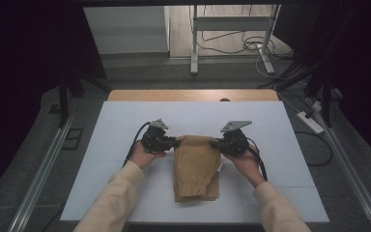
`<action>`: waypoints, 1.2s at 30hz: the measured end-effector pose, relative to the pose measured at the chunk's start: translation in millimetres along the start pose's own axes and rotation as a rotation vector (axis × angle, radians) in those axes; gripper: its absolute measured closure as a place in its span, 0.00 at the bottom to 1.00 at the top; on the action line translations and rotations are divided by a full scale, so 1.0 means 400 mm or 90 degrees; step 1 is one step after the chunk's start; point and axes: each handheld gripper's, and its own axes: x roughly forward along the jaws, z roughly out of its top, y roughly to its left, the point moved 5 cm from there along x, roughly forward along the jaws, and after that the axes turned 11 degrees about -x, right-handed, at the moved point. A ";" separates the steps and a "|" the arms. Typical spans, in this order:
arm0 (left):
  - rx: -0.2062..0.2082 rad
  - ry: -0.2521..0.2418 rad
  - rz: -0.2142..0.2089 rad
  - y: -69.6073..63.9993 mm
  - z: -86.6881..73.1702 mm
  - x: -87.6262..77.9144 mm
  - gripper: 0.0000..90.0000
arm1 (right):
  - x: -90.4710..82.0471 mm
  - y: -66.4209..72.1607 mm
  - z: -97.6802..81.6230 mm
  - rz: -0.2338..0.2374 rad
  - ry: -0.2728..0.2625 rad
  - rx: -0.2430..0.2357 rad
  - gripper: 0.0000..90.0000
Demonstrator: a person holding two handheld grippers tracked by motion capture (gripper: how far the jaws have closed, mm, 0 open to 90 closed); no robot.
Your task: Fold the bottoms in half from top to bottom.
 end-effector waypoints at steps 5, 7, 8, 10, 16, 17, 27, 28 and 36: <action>0.002 -0.005 0.011 0.016 0.027 0.003 0.84 | 0.008 -0.029 0.022 -0.011 0.001 0.001 0.89; 0.004 -0.008 0.013 0.023 0.036 0.004 0.84 | 0.012 -0.039 0.028 -0.015 0.002 0.002 0.89; 0.004 -0.008 0.014 0.027 0.042 0.004 0.84 | 0.014 -0.043 0.030 -0.017 0.001 0.004 0.89; 0.001 -0.008 0.017 0.033 0.049 0.007 0.84 | 0.019 -0.051 0.033 -0.019 -0.004 0.008 0.89; -0.007 -0.010 0.028 0.058 0.075 0.028 0.84 | 0.037 -0.080 0.040 -0.032 -0.002 0.014 0.89; -0.008 -0.009 0.029 0.063 0.081 0.032 0.84 | 0.039 -0.086 0.041 -0.034 -0.002 0.014 0.89; -0.004 -0.003 0.058 0.084 0.113 0.052 0.83 | 0.070 -0.131 0.044 -0.051 0.005 0.029 0.89; -0.005 -0.002 0.060 0.086 0.113 0.053 0.82 | 0.073 -0.131 0.044 -0.053 0.007 0.029 0.88; -0.014 -0.020 0.068 0.079 0.109 0.035 0.42 | 0.075 -0.135 0.037 -0.085 0.011 0.045 0.46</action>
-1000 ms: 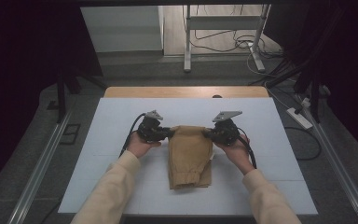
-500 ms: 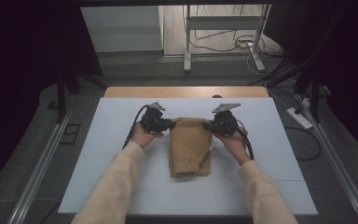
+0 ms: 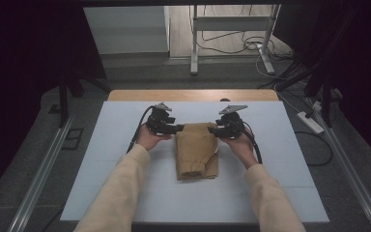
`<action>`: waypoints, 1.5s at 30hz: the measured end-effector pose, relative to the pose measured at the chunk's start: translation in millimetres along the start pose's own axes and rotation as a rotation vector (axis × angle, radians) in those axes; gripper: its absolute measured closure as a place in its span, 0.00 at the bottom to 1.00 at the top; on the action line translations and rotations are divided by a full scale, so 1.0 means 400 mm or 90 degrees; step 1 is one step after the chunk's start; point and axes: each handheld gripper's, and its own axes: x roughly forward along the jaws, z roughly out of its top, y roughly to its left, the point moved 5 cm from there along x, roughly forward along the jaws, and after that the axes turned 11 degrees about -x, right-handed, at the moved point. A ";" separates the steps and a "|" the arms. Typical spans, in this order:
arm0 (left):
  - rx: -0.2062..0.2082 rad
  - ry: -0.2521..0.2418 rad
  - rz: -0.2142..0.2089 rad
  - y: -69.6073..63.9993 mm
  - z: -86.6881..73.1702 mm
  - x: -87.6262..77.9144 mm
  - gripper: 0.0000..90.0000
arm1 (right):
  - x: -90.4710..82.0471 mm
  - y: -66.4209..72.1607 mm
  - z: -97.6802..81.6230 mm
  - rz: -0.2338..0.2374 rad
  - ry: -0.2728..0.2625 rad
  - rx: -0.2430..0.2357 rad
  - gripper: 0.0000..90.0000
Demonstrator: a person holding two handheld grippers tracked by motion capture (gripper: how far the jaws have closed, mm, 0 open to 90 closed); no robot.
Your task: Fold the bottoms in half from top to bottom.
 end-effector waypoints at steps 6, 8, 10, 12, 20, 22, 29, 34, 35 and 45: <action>0.004 0.001 -0.017 -0.010 -0.026 -0.022 0.38 | -0.019 0.006 -0.004 0.029 -0.009 0.018 0.44; 0.002 0.003 -0.025 -0.013 -0.034 -0.027 0.38 | -0.023 0.015 -0.008 0.046 -0.008 0.015 0.45; 0.012 0.000 -0.023 -0.018 -0.043 -0.034 0.38 | -0.027 0.023 -0.013 0.058 -0.006 0.011 0.45; 0.019 -0.001 -0.024 -0.023 -0.048 -0.041 0.37 | -0.031 0.029 -0.018 0.067 -0.009 0.007 0.45; 0.024 -0.001 -0.044 -0.053 -0.071 -0.060 0.37 | -0.052 0.045 -0.034 0.091 -0.014 -0.007 0.46; 0.022 0.001 -0.048 -0.058 -0.086 -0.067 0.37 | -0.060 0.053 -0.038 0.095 -0.015 -0.011 0.46; 0.021 0.002 -0.052 -0.073 -0.166 -0.102 0.36 | -0.095 0.084 -0.074 0.108 -0.021 -0.023 0.45; 0.024 0.006 -0.047 -0.079 -0.220 -0.126 0.36 | -0.117 0.109 -0.115 0.119 -0.008 -0.031 0.45; 0.026 0.009 -0.045 -0.079 -0.231 -0.131 0.36 | -0.120 0.114 -0.123 0.119 -0.005 -0.031 0.45; 0.029 0.014 -0.045 -0.092 -0.323 -0.176 0.35 | -0.183 0.145 -0.191 0.117 -0.005 -0.030 0.45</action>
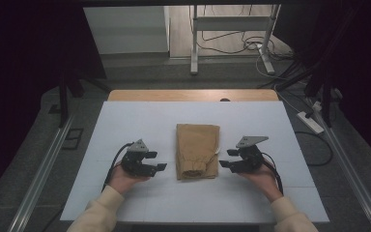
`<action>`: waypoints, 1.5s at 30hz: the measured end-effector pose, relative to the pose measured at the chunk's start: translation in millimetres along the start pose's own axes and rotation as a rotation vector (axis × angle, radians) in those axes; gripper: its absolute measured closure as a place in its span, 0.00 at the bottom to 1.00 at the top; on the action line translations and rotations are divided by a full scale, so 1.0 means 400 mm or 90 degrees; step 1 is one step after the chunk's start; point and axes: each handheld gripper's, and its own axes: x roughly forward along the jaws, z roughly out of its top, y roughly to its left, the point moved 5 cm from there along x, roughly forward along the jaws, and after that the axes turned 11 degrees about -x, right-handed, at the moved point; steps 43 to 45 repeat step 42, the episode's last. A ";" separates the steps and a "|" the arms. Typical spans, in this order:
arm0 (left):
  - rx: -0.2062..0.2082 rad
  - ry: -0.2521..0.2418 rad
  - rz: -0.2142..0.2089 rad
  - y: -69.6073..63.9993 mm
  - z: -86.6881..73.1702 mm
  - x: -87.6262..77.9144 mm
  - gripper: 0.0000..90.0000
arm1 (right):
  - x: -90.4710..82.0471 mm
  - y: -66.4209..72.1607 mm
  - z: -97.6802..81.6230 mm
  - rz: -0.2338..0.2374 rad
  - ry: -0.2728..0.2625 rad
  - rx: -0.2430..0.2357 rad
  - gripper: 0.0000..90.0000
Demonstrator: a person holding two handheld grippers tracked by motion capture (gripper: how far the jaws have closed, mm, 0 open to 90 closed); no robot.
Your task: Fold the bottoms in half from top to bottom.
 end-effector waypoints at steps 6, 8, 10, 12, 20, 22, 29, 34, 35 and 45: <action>-0.005 -0.002 0.003 -0.007 -0.035 -0.021 0.35 | -0.052 0.017 -0.041 -0.006 -0.003 0.014 0.45; -0.011 -0.005 0.003 -0.008 -0.046 -0.032 0.35 | -0.067 0.023 -0.055 -0.006 -0.006 0.020 0.45; -0.017 -0.007 0.002 -0.009 -0.059 -0.041 0.35 | -0.081 0.029 -0.069 -0.008 -0.008 0.023 0.45; -0.018 -0.008 0.007 -0.008 -0.071 -0.048 0.35 | -0.093 0.034 -0.080 -0.010 -0.008 0.026 0.44; -0.033 -0.020 0.010 0.002 -0.092 -0.072 0.35 | -0.117 0.037 -0.109 -0.010 -0.009 0.033 0.44; -0.034 -0.021 0.009 0.003 -0.091 -0.073 0.35 | -0.117 0.036 -0.110 -0.009 -0.010 0.036 0.44; -0.033 -0.016 0.008 0.002 -0.093 -0.067 0.35 | -0.110 0.039 -0.111 -0.005 -0.004 0.032 0.44; -0.032 -0.015 0.008 0.002 -0.093 -0.067 0.35 | -0.110 0.039 -0.113 -0.003 0.000 0.031 0.44; -0.032 -0.014 0.008 0.002 -0.094 -0.066 0.35 | -0.110 0.039 -0.113 -0.002 -0.001 0.032 0.44; -0.031 -0.011 0.008 0.002 -0.096 -0.064 0.35 | -0.109 0.038 -0.115 -0.004 0.001 0.033 0.43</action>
